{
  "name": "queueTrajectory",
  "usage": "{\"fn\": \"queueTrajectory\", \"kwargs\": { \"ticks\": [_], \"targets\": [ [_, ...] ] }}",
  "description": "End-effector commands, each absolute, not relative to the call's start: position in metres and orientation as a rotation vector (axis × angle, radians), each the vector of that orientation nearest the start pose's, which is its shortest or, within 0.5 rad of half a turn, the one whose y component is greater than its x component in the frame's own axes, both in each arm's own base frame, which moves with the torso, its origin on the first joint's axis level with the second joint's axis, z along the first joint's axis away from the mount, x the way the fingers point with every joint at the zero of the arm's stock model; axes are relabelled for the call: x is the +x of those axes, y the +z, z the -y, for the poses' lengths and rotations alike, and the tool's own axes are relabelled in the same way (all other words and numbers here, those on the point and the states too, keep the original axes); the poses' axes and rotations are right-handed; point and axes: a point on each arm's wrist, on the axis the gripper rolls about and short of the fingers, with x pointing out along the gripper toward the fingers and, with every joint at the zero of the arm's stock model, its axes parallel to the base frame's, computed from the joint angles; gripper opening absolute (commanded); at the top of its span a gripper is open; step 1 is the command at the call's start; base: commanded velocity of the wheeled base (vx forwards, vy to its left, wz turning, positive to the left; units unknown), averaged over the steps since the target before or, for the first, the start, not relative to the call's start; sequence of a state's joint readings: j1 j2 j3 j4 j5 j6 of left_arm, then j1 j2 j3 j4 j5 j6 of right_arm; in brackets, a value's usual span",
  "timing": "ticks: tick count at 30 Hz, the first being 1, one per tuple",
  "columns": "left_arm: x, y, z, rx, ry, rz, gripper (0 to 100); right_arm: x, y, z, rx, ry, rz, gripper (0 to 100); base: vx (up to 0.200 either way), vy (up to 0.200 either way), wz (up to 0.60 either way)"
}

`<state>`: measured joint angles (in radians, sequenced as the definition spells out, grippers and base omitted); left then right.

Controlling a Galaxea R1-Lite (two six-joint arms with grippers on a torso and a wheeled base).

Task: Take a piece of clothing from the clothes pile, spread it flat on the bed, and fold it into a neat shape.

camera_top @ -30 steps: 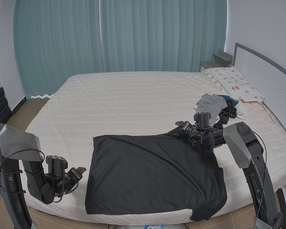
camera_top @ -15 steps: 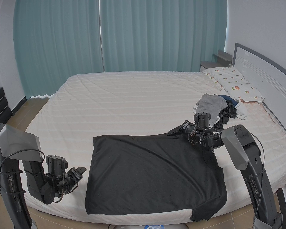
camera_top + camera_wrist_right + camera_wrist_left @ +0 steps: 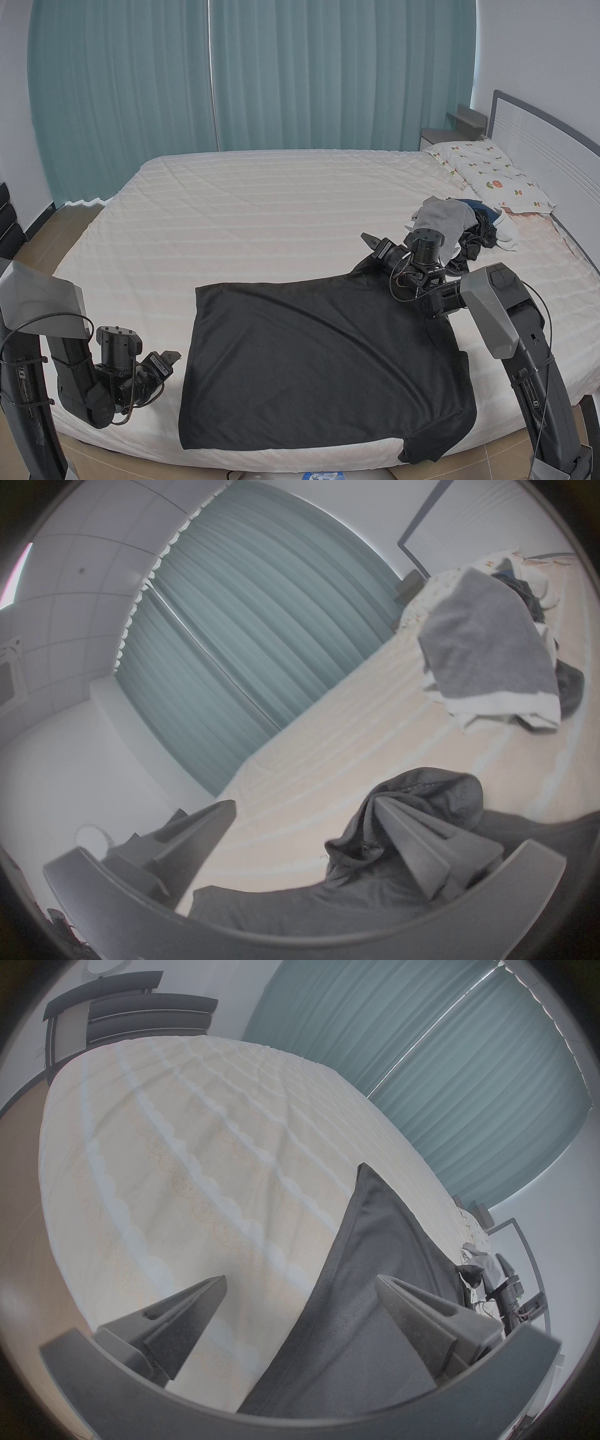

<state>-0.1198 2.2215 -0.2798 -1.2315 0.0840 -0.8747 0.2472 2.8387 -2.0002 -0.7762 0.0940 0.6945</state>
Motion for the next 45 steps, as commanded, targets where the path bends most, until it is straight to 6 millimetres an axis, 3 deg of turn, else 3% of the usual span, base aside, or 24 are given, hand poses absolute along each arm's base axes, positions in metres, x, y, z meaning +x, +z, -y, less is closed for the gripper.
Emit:
{"fn": "queueTrajectory", "kwargs": {
  "ticks": [1, 6, 10, 22, 24, 25, 28, 29, 33, 36, 43, 45],
  "targets": [
    [0.264, -0.019, 0.030, -0.765, 0.277, -0.676, 100, 0.543, 0.016, -0.143, 0.687, 0.349, -0.130, 100, 0.000, 0.000, 0.00],
    [0.264, -0.019, 0.030, -0.763, 0.276, -0.676, 100, 0.540, 0.035, -0.150, 0.683, 0.376, -0.110, 100, 0.000, 0.000, 0.00],
    [0.264, -0.020, 0.031, -0.764, 0.276, -0.678, 100, 0.539, 0.023, -0.153, 0.601, 0.382, -0.187, 100, 0.000, 0.000, 0.00],
    [0.264, -0.020, 0.033, -0.758, 0.271, -0.679, 100, 0.539, 0.052, -0.149, 0.587, 0.386, -0.041, 100, 0.000, 0.000, 0.00],
    [0.264, -0.020, 0.033, -0.758, 0.272, -0.681, 100, 0.539, 0.038, -0.154, 0.559, 0.385, -0.107, 100, 0.000, 0.000, 0.00],
    [0.264, -0.020, 0.033, -0.758, 0.270, -0.680, 100, 0.539, 0.020, -0.156, 0.538, 0.374, -0.174, 100, 0.000, 0.000, 0.00],
    [0.263, -0.020, 0.034, -0.756, 0.269, -0.685, 100, 0.539, 0.005, -0.156, 0.532, 0.361, -0.213, 100, 0.000, 0.000, 0.00],
    [0.263, -0.020, 0.034, -0.757, 0.269, -0.685, 100, 0.539, -0.008, -0.155, 0.530, 0.349, -0.231, 100, 0.000, 0.000, 0.00],
    [0.263, -0.020, 0.033, -0.756, 0.270, -0.685, 100, 0.542, -0.009, -0.145, 0.533, 0.332, -0.212, 100, 0.000, 0.000, 0.00],
    [0.263, -0.020, 0.033, -0.757, 0.270, -0.683, 100, 0.546, 0.010, -0.130, 0.540, 0.301, -0.178, 100, 0.000, 0.000, 0.00],
    [0.262, -0.020, 0.033, -0.757, 0.271, -0.686, 100, 0.549, 0.027, -0.108, 0.545, 0.222, -0.173, 100, 0.000, 0.000, 0.00],
    [0.262, -0.020, 0.033, -0.758, 0.270, -0.687, 100, 0.544, 0.032, -0.090, 0.600, 0.181, -0.227, 100, 0.000, 0.000, 0.00]
  ]
}}
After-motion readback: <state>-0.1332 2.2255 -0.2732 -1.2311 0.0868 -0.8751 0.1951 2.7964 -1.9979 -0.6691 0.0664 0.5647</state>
